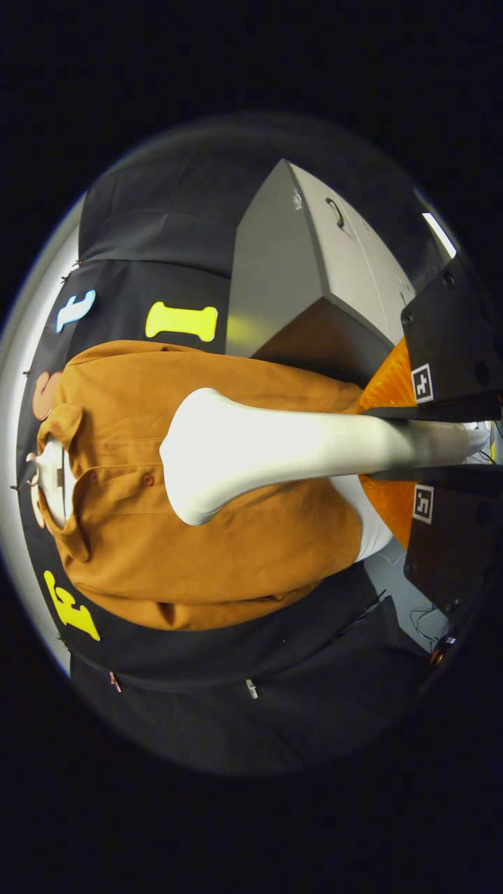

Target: Iron the clothes twice with a garment steamer, once on the left side and once on the right side.

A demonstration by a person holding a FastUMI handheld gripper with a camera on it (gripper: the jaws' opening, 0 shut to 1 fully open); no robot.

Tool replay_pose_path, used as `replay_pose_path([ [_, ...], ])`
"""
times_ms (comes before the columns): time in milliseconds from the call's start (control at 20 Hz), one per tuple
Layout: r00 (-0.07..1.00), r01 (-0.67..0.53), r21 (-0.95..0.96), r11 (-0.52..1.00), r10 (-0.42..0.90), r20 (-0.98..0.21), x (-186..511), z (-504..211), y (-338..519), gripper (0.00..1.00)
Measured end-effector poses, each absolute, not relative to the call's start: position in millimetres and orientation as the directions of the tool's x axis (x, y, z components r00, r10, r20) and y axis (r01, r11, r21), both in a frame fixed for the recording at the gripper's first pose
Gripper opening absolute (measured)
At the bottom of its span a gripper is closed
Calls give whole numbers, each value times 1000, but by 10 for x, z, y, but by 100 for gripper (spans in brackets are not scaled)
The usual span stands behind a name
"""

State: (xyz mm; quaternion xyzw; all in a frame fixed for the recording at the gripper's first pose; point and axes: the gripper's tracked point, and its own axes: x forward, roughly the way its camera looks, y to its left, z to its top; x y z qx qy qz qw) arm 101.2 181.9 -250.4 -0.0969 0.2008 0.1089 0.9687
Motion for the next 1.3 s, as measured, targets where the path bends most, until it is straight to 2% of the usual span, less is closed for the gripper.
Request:
replay_pose_path([
  [550,948,-274,-163,948,237,-211,1137,-1566,2807,27],
  [850,962,-251,-199,947,221,-157,1392,-1582,3258,27],
  [1300,980,-172,-221,960,144,-140,1853,-1824,3422,27],
])
